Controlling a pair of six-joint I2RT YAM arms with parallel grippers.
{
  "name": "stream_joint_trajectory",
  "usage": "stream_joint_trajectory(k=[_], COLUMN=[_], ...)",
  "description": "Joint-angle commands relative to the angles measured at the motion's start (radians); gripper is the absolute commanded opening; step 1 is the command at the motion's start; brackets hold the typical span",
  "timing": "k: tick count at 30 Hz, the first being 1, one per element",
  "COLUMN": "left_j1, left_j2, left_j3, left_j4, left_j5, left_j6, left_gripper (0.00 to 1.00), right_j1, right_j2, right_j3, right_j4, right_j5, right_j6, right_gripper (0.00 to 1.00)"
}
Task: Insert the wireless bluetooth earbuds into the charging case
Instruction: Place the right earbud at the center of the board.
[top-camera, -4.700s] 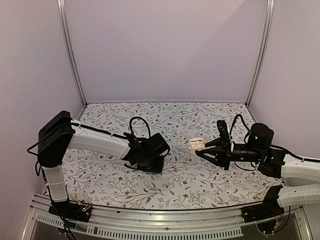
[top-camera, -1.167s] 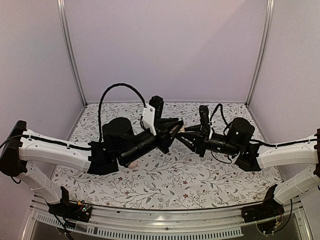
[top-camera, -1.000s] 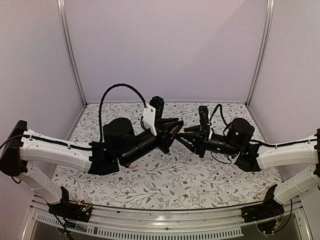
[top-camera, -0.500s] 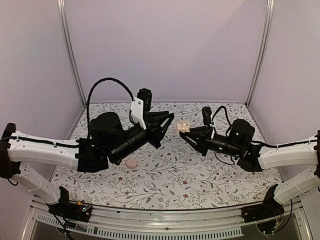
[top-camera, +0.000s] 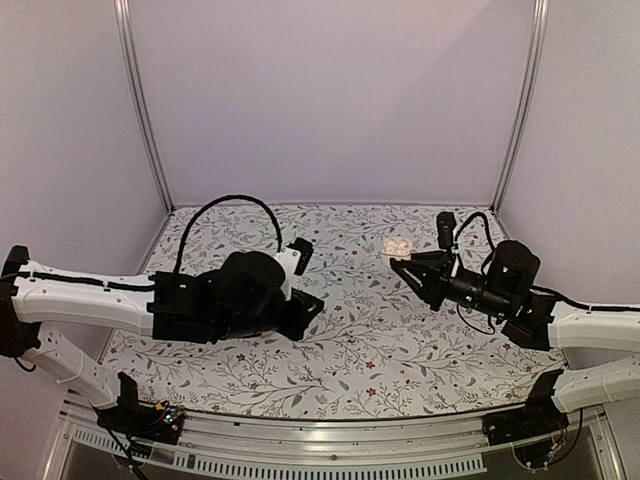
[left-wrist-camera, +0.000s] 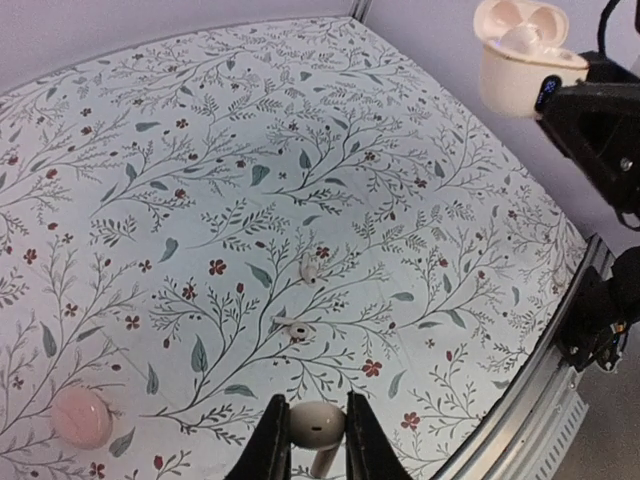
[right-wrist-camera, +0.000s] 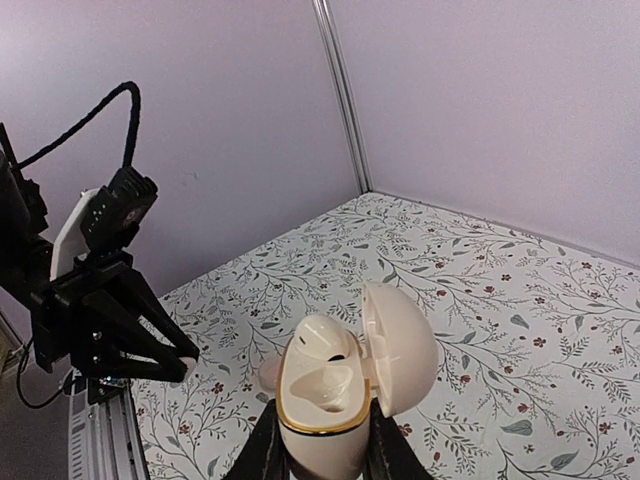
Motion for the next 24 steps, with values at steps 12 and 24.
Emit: stream_joint_trajectory(k=[12, 24], left_j1=[0.094, 0.123], left_j2=[0.365, 0.477], left_j3=[0.039, 0.111], left_j4=[-0.168, -0.254], left_j5=[0.166, 0.293], left_j6=[-0.122, -0.051], left_gripper=[0.12, 0.14], right_j1=[-0.007, -0.009], right_j2=[-0.048, -0.056], right_j3=[-0.01, -0.016], right_j4=[-0.074, -0.081], right_j5=[0.015, 0.014], right_j6=[-0.033, -0.042], right_gripper=[0.18, 0.18])
